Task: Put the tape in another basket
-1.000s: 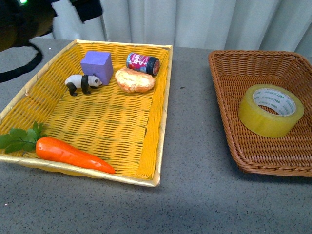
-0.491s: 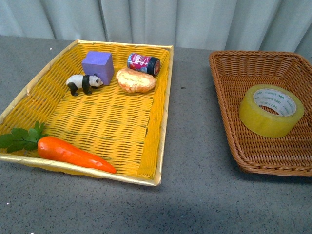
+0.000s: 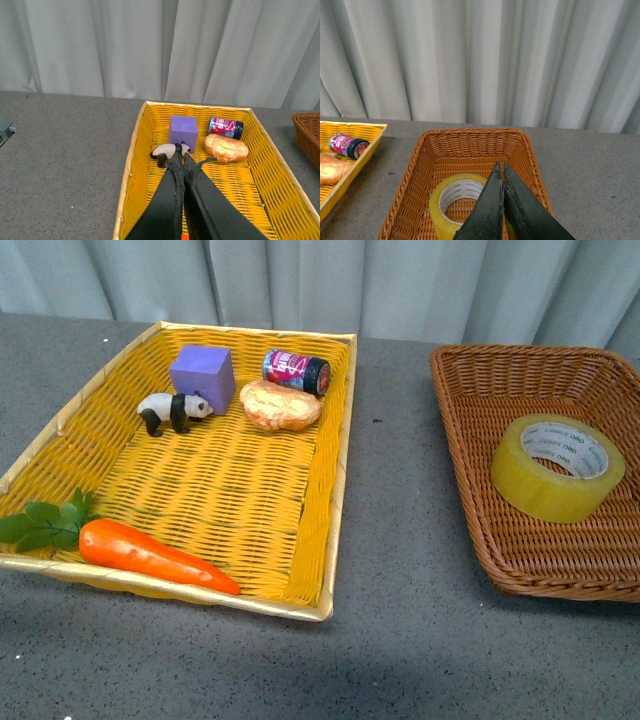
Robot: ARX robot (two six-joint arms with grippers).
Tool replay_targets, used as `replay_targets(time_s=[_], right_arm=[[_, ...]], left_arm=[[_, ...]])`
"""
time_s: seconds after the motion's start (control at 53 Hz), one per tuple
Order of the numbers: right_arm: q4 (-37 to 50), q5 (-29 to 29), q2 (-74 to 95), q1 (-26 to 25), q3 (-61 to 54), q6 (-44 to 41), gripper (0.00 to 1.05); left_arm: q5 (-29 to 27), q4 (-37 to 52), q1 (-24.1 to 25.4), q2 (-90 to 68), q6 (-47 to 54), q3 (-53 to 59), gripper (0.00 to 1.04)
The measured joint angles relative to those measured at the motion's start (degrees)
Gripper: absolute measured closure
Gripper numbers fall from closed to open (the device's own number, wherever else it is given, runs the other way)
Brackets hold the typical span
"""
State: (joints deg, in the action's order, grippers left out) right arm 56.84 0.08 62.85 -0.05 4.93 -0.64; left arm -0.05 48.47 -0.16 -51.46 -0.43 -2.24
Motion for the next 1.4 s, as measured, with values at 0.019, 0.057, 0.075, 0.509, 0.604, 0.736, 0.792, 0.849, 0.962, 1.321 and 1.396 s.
replay_targets(time_s=[0.019,0.057,0.075,0.509,0.604,0.736,0.792,0.849,0.962,1.321,1.396], right_arm=[[-0.63,-0.04,-0.92,0.00,-0.28,0.00,1.04],[-1.97,-0.07,-2.80,0.00,-0.76,0.00,1.04],[-2.27,-0.07,-3.26,0.00,-0.87,0.02,1.04],[-17.27,-0.09,-21.84,0.00,-4.24,0.04,1.04],[-20.59,-0.09,-25.57,0.00,-4.48,0.04,1.04],[-25.18,-0.09,-30.62,0.00,-4.66,0.04,1.04],[-27.17,-0.11,-32.81,0.00,-4.66,0.04,1.04],[-28.76,-0.11,-34.51,0.00,-4.68,0.04,1.04],[-32.04,-0.11,-37.99,0.00,-4.68,0.04,1.04],[-39.95,-0.11,-46.14,0.00,-4.68,0.04,1.04],[-41.29,-0.11,-47.52,0.00,-4.68,0.04,1.04]], left_arm=[[0.00,-0.77,0.00,0.94,-0.02,0.17,1.01],[0.00,-2.32,0.02,2.82,0.00,0.48,1.01],[-0.02,-2.71,0.00,3.28,0.00,0.57,1.01],[0.00,-17.53,0.02,20.13,0.00,1.05,1.01],[0.02,-20.44,0.02,23.19,0.00,1.05,1.01],[0.00,-24.22,0.02,27.26,0.00,1.05,1.01],[0.00,-25.83,0.02,28.92,0.00,1.07,1.01],[0.00,-27.10,0.02,30.21,0.00,1.07,1.01],[0.00,-29.68,0.02,32.89,0.00,1.07,1.01],[0.02,-35.82,0.02,39.06,0.00,1.07,1.01],[0.00,-36.85,0.02,40.06,0.00,1.07,1.01]])
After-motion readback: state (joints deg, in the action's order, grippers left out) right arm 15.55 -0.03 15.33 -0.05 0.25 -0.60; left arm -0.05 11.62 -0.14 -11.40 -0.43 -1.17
